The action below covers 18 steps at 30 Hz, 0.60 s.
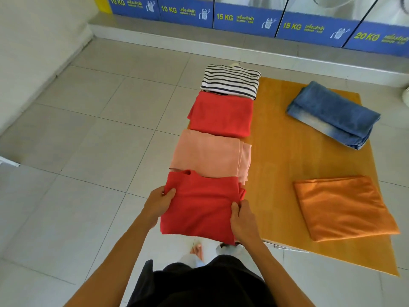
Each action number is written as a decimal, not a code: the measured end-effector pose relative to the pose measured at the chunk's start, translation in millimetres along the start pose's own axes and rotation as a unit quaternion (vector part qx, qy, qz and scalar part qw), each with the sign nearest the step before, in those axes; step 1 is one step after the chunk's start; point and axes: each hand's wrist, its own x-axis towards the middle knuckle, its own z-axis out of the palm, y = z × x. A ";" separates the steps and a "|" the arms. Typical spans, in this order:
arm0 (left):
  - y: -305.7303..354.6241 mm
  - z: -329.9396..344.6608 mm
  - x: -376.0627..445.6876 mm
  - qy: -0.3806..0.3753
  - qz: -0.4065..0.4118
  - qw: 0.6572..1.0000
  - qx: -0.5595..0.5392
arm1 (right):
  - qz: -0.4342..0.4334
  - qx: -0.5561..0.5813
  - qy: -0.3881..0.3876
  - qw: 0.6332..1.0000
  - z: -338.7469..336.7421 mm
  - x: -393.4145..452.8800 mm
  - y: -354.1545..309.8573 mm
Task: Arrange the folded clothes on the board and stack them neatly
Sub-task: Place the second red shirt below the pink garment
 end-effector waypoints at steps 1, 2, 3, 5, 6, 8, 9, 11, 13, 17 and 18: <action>-2.5 1.2 4.0 0.016 0.001 1.000 0.017 | 0.014 0.003 -0.002 1.000 2.1 1.5 -0.6; -3.7 2.5 8.3 0.031 0.005 0.999 0.034 | 0.026 0.013 0.003 1.000 2.0 2.9 -2.5; -3.5 3.4 12.1 0.045 0.012 0.998 0.052 | 0.038 0.023 0.006 0.999 1.6 4.7 -4.5; -0.5 5.4 18.2 0.067 0.024 0.994 0.088 | 0.052 0.028 0.001 0.998 1.6 8.5 -8.2; 0.7 6.5 20.5 0.073 0.030 0.992 0.102 | 0.052 0.026 -0.005 0.998 2.7 10.3 -9.3; 2.7 8.8 22.8 0.078 0.042 0.988 0.126 | 0.033 0.009 -0.013 0.999 6.5 13.4 -9.8; 2.0 9.6 24.4 0.079 0.051 0.986 0.135 | 0.024 0.001 -0.013 1.000 8.3 13.9 -10.5; -0.5 10.3 29.4 0.083 0.072 0.982 0.153 | 0.013 -0.013 -0.007 1.000 11.4 16.1 -12.5; -1.8 9.8 35.8 0.092 0.086 0.977 0.171 | 0.012 -0.031 0.005 0.999 13.5 18.7 -13.7; 4.0 9.9 45.0 0.107 0.101 0.969 0.199 | 0.007 -0.070 0.046 0.996 15.2 23.9 -17.7; 5.5 10.0 47.0 0.110 0.104 0.967 0.206 | 0.003 -0.072 0.055 0.996 15.4 24.9 -17.7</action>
